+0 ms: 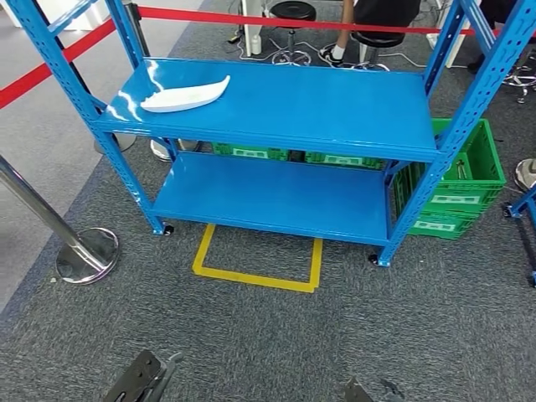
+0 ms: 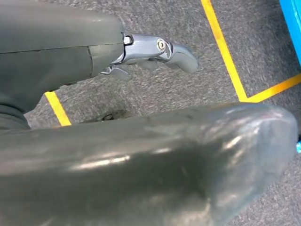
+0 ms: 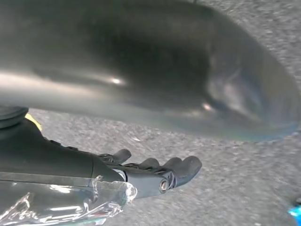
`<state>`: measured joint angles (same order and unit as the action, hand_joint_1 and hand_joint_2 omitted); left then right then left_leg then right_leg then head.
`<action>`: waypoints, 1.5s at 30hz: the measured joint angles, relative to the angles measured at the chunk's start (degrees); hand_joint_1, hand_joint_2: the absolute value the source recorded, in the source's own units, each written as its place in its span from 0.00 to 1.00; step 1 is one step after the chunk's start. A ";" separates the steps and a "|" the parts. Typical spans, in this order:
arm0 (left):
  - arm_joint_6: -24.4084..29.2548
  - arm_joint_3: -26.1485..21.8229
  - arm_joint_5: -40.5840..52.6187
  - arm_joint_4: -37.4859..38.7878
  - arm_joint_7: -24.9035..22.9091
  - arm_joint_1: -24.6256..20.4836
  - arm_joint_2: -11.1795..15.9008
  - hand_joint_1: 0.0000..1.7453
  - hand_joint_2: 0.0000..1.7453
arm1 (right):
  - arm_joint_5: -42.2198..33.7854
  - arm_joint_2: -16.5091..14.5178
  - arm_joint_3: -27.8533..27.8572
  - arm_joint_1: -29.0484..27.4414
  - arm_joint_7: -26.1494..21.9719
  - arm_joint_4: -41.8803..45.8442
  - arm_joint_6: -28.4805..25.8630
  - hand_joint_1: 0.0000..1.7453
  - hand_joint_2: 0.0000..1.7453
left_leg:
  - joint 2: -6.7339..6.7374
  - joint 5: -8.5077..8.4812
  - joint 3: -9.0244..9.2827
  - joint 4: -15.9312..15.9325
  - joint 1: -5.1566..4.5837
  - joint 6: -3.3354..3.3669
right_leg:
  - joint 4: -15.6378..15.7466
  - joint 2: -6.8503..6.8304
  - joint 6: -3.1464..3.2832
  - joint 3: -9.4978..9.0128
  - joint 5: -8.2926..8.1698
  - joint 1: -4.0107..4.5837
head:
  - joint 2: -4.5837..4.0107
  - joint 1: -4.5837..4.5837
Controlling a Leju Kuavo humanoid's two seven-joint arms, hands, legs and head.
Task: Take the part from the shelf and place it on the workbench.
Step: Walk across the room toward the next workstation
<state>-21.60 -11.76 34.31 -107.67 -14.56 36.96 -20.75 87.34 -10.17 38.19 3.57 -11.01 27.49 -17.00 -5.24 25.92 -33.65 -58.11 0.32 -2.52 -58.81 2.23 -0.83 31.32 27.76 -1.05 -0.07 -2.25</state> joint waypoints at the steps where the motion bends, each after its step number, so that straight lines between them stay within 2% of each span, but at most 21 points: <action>1: 0.89 -0.30 -0.38 1.11 -0.45 -1.33 0.19 0.00 0.00 | 0.37 -0.04 -0.09 0.07 -0.02 -0.07 0.13 0.00 0.00 | 1.56 1.12 -1.36 -2.42 -0.08 -0.23 | 0.18 -0.77 0.28 -0.14 0.13 -0.05 | 0.00 -0.27; 3: 4.64 -2.50 -1.20 8.01 -1.52 -8.90 1.02 0.00 0.00 | 1.49 -0.19 -1.17 0.35 0.12 -0.42 0.76 0.00 0.00 | 3.83 3.78 -5.96 -9.78 -0.07 -0.68 | 0.27 -2.89 0.54 -0.36 0.58 0.13 | 0.00 -0.72; 5: 9.18 -6.87 0.00 19.91 0.34 -19.22 2.57 0.00 0.00 | 2.22 -0.69 -3.15 1.24 0.80 -0.92 1.38 0.00 0.00 | 4.55 3.86 -9.03 -14.04 0.10 -0.74 | 0.29 -5.17 0.66 -0.60 1.06 0.42 | 0.00 -0.72; 8: 11.60 -13.56 4.18 33.97 5.05 -28.57 4.43 0.00 0.00 | 2.29 -1.47 -5.48 2.69 1.61 -1.51 1.54 0.00 0.00 | 6.56 -1.92 -5.39 -6.64 -0.50 0.55 | 0.38 -7.28 0.55 -2.16 2.18 0.69 | 0.00 -1.08; 11: 10.05 -17.61 6.32 39.75 5.56 -32.59 4.43 0.00 0.00 | 2.10 -1.58 -6.60 3.09 1.62 -1.91 1.47 0.00 0.00 | 9.83 -2.94 -1.36 0.99 -1.65 1.99 | 0.93 -9.01 -0.36 -4.11 3.34 1.26 | 0.00 -1.24; 13: 9.01 -19.40 7.11 41.36 5.32 -33.60 4.00 0.00 0.00 | 2.04 -1.65 -7.13 3.28 1.54 -2.03 1.49 0.00 0.00 | 8.67 -2.03 -0.60 1.87 -1.47 2.40 | 1.08 -9.73 -1.25 -5.29 3.14 1.40 | 0.01 -1.23; 15: 8.49 -20.87 7.62 42.23 5.15 -34.08 3.60 0.00 0.00 | 2.03 -1.74 -7.65 3.56 1.42 -2.10 1.51 0.00 0.00 | 7.27 -1.48 0.80 2.56 -1.12 2.92 | -1.74 -7.67 -1.89 -4.27 2.45 1.12 | 0.00 -1.02; 17: 8.19 -21.90 7.88 42.90 5.14 -34.87 3.24 0.00 0.00 | 2.03 -1.74 -7.86 3.57 1.39 -2.24 1.57 0.00 0.00 | 5.78 -0.62 2.26 2.98 -0.88 3.33 | -8.39 -4.15 -1.97 0.24 2.72 0.83 | -0.01 -0.75; 19: 7.79 -22.63 8.31 43.55 5.14 -35.44 3.01 0.00 0.00 | 2.05 -1.73 -7.86 3.05 1.52 -2.43 1.68 0.00 0.00 | 3.86 0.74 3.83 3.09 -0.79 3.51 | -14.07 -2.54 -2.01 5.68 5.93 0.76 | 0.01 -0.53; 21: 7.51 -23.39 8.85 44.08 5.14 -35.48 2.90 0.00 0.00 | 2.07 -1.74 -7.91 2.54 1.61 -2.57 1.74 0.00 0.00 | 1.91 2.50 6.09 3.12 -0.75 3.43 | -14.49 -2.22 -2.34 9.15 9.64 0.65 | 0.02 -0.37; 22: 7.46 -23.74 9.04 44.30 5.16 -35.47 2.85 0.00 0.00 | 2.08 -1.74 -7.94 2.41 1.61 -2.65 1.74 0.00 0.00 | 0.96 3.53 7.45 3.12 -0.70 3.31 | -12.76 -2.00 -2.63 10.03 9.71 0.48 | 0.02 -0.35; 24: 7.33 -24.37 9.45 44.75 5.26 -35.57 2.77 0.00 0.00 | 2.08 -1.73 -7.96 1.98 1.62 -3.00 1.75 0.00 0.00 | -0.73 5.87 9.89 2.87 -0.58 2.86 | -6.51 -0.21 -3.41 10.81 1.95 -0.33 | 0.01 -0.11; 26: 7.10 -25.07 9.98 45.23 5.37 -35.79 2.72 0.00 0.00 | 2.09 -1.73 -7.96 1.66 1.66 -3.44 1.81 0.00 0.00 | -2.22 8.05 11.50 2.97 -0.27 2.18 | -2.37 1.28 -3.13 10.62 -6.42 -0.49 | -0.01 0.10; 28: 6.85 -25.49 10.32 45.44 5.59 -36.05 2.72 0.00 0.00 | 2.03 -1.72 -8.01 2.14 1.64 -3.49 1.81 0.00 0.00 | -2.89 8.26 12.08 2.83 0.23 1.33 | -2.05 0.82 -1.72 9.83 -7.57 0.12 | -0.01 0.23; 30: 6.73 -25.63 10.67 45.62 5.97 -36.49 2.74 0.00 0.00 | 1.64 -1.69 -8.03 3.00 1.55 -3.39 1.90 0.00 0.00 | -0.75 5.67 9.46 -1.76 0.37 0.46 | -1.50 0.38 -0.56 8.79 -7.01 0.20 | 0.01 0.11; 32: 6.71 -25.94 11.29 45.88 6.20 -36.96 2.73 0.00 0.00 | 0.68 -1.65 -7.91 3.43 1.30 -3.38 2.60 0.00 0.00 | 2.84 4.54 3.48 -9.61 0.27 -0.30 | -0.60 0.23 0.20 7.25 -6.07 0.17 | 0.02 -0.22; 34: 6.60 -26.46 11.87 46.11 6.23 -37.15 2.69 0.00 0.00 | -0.36 -1.60 -7.69 3.30 0.89 -3.38 3.57 0.00 0.00 | 4.46 8.25 -1.95 -14.27 0.32 -0.89 | 0.08 0.17 0.44 5.34 -4.80 0.21 | 0.02 -0.31; 36: 6.46 -26.92 12.22 46.32 6.23 -37.23 2.68 0.00 0.00 | -0.97 -1.55 -7.49 2.93 0.58 -3.38 4.09 0.00 0.00 | 4.63 11.73 -4.92 -13.82 0.38 -1.02 | 0.30 0.60 0.36 3.27 -3.30 0.02 | 0.02 -0.35; 38: 6.41 -27.28 12.47 46.43 6.23 -37.34 2.68 0.00 0.00 | -1.26 -1.55 -7.36 2.68 0.37 -3.38 4.31 0.00 0.00 | 4.46 8.32 -5.47 -8.67 0.38 -0.84 | 0.33 1.46 0.17 1.27 -1.82 -0.32 | 0.02 -0.36; 41: 6.41 -28.13 12.68 46.67 6.23 -37.38 2.68 0.00 0.00 | -1.55 -1.55 -7.10 2.73 0.12 -3.38 4.57 0.00 0.00 | 2.94 -3.00 -4.78 0.66 0.37 -0.45 | 0.14 3.03 -0.67 -0.28 0.16 -0.52 | 0.02 -0.61; 45: 6.37 -28.67 13.04 46.84 6.27 -37.99 2.36 0.00 0.00 | -2.11 -1.56 -6.60 2.85 -0.01 -3.34 4.70 0.00 0.00 | 3.18 -5.42 -3.58 2.06 0.44 0.99 | 0.14 3.03 -2.15 -1.24 2.38 -0.37 | 0.02 -0.73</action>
<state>-15.23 -40.43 47.34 -60.83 -8.29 -1.03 -18.39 85.23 -11.73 31.59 6.41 -11.02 24.14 -12.30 -2.06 20.50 -37.23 -56.05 0.76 -1.53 -58.68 5.27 -2.98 30.08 30.14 -1.43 -0.04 -2.98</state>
